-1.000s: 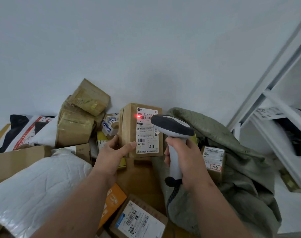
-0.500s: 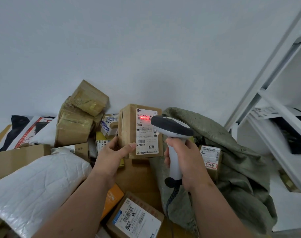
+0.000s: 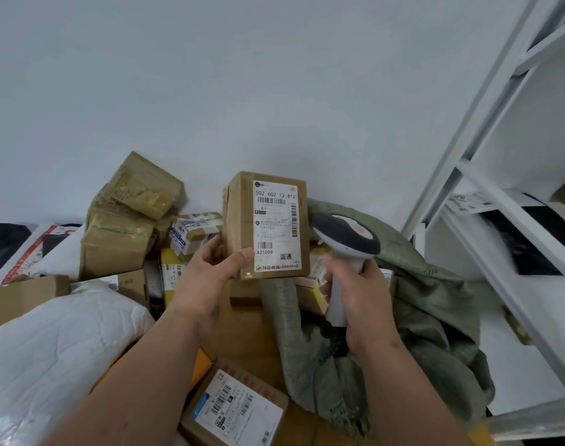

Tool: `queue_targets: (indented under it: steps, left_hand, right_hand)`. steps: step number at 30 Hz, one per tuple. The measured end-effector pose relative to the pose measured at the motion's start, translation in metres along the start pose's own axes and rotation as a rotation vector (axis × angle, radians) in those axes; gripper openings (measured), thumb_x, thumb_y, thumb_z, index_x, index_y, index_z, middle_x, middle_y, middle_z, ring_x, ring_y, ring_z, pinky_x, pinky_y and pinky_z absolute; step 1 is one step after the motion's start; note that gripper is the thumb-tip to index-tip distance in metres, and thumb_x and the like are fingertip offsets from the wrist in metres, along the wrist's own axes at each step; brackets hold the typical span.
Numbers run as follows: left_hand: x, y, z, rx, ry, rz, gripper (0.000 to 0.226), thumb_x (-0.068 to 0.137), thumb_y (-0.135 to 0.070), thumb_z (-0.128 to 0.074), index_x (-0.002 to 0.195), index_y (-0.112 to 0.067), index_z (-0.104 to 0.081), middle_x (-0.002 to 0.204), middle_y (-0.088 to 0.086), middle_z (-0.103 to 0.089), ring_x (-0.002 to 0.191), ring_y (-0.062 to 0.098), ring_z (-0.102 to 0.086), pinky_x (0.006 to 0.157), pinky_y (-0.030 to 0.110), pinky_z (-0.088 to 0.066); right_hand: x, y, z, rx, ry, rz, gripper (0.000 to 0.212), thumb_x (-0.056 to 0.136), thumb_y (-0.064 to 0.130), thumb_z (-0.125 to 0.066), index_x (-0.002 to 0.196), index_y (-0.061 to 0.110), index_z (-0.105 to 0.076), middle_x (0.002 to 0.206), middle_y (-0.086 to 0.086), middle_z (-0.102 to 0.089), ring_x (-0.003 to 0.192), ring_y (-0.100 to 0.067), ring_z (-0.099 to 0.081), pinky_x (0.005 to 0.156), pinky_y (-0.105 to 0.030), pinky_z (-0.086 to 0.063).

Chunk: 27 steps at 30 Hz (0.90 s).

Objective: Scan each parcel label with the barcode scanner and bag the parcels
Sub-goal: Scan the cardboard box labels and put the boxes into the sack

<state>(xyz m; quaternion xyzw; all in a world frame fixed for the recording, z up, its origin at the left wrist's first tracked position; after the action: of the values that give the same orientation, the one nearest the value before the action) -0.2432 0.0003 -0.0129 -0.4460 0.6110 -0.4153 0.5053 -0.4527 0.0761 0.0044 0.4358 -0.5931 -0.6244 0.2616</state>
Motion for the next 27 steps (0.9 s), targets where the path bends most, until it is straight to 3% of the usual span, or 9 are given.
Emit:
queue_targets:
  steps: [2, 6, 9, 13, 16, 19, 21, 24, 27]
  left_hand:
    - [0.0, -0.005, -0.012, 0.04, 0.013, 0.011, 0.115, 0.038, -0.06, -0.089, 0.139, -0.03, -0.044, 0.123, -0.006, -0.065, 0.113, 0.019, -0.062, 0.103, 0.047, -0.044]
    - [-0.001, -0.007, -0.047, 0.182, 0.134, 0.077, 0.072, 0.06, -0.06, -0.079, 0.122, -0.03, -0.056, 0.112, -0.002, -0.071, 0.103, 0.019, -0.066, 0.096, 0.043, -0.05]
    - [-0.001, 0.0, -0.076, 0.31, 0.237, 0.163, 0.043, 0.079, -0.057, -0.068, 0.113, -0.031, -0.062, 0.105, -0.002, -0.073, 0.102, 0.021, -0.066, 0.096, 0.045, -0.051]
    - [0.001, 0.017, -0.109, 0.398, 0.299, 0.306, 0.041, 0.085, -0.057, -0.062, 0.114, -0.028, -0.063, 0.102, 0.002, -0.073, 0.099, 0.023, -0.067, 0.094, 0.044, -0.053]
    - [0.001, 0.028, -0.133, 0.471, 0.326, 0.421, 0.04, 0.089, -0.055, -0.059, 0.11, -0.021, -0.063, 0.106, 0.007, -0.07, 0.099, 0.026, -0.065, 0.093, 0.043, -0.053]
    - [0.004, 0.037, -0.149, 0.519, 0.328, 0.489, 0.034, 0.094, -0.052, -0.054, 0.103, -0.018, -0.056, 0.108, 0.008, -0.063, 0.098, 0.027, -0.062, 0.095, 0.045, -0.053]
    - [0.01, 0.043, -0.158, 0.553, 0.308, 0.499, 0.033, 0.098, -0.048, -0.049, 0.114, -0.018, -0.053, 0.112, 0.008, -0.062, 0.101, 0.028, -0.061, 0.095, 0.047, -0.053]
    - [0.022, 0.049, -0.166, 0.61, 0.265, 0.492, 0.036, 0.103, -0.04, -0.042, 0.131, -0.018, -0.049, 0.118, 0.007, -0.057, 0.104, 0.028, -0.059, 0.092, 0.049, -0.054]
    - [0.037, 0.052, -0.172, 0.674, 0.225, 0.443, 0.035, 0.105, -0.031, -0.037, 0.135, -0.017, -0.048, 0.106, 0.001, -0.052, 0.09, 0.021, -0.055, 0.08, 0.042, -0.059]
  right_hand:
    - [0.004, -0.001, 0.013, 0.026, -0.065, 0.009, 0.018, 0.087, 0.025, -0.072, 0.103, 0.027, -0.064, 0.088, 0.0, -0.071, 0.083, -0.019, -0.068, 0.084, -0.049, -0.059]
    - [0.01, 0.001, 0.039, 0.114, -0.149, 0.038, 0.021, 0.091, 0.025, -0.069, 0.108, 0.034, -0.06, 0.093, 0.011, -0.072, 0.082, -0.009, -0.072, 0.069, -0.028, -0.055]
    - [0.018, -0.006, 0.057, 0.161, -0.192, 0.021, 0.025, 0.089, 0.037, -0.07, 0.11, 0.045, -0.058, 0.101, 0.009, -0.075, 0.095, -0.015, -0.072, 0.087, -0.042, -0.058]
    - [0.024, -0.014, 0.083, 0.168, -0.245, -0.025, 0.052, 0.074, 0.056, -0.073, 0.122, 0.045, -0.055, 0.104, 0.008, -0.075, 0.099, -0.019, -0.072, 0.095, -0.05, -0.055]
    - [0.034, -0.022, 0.106, 0.14, -0.268, -0.088, 0.044, 0.09, 0.042, -0.069, 0.129, 0.035, -0.05, 0.11, 0.002, -0.072, 0.096, -0.019, -0.071, 0.092, -0.046, -0.056]
    - [0.044, -0.031, 0.119, 0.1, -0.243, -0.166, 0.057, 0.087, 0.037, -0.074, 0.134, 0.028, -0.043, 0.113, -0.003, -0.069, 0.097, -0.022, -0.069, 0.085, -0.042, -0.057]
    - [0.051, -0.038, 0.124, 0.072, -0.227, -0.219, 0.069, 0.084, 0.037, -0.077, 0.139, 0.025, -0.038, 0.113, -0.004, -0.068, 0.097, -0.023, -0.068, 0.082, -0.041, -0.057]
    - [0.066, -0.049, 0.124, 0.014, -0.213, -0.262, 0.079, 0.082, 0.041, -0.078, 0.144, 0.024, -0.033, 0.114, -0.005, -0.067, 0.099, -0.024, -0.068, 0.09, -0.046, -0.056]
    - [0.086, -0.054, 0.12, -0.06, -0.215, -0.259, 0.079, 0.081, 0.046, -0.076, 0.143, 0.02, -0.033, 0.114, -0.004, -0.065, 0.097, -0.022, -0.067, 0.089, -0.044, -0.056]
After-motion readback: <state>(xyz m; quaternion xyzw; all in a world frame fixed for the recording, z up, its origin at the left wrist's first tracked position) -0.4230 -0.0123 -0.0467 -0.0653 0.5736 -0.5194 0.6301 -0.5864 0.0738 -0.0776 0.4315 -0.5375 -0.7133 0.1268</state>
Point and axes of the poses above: each hand's wrist, its own x-axis towards the middle knuckle, its own z-axis out of the back of the hand, y = z × x, the point moved 5 cm from there along x, towards the middle knuckle
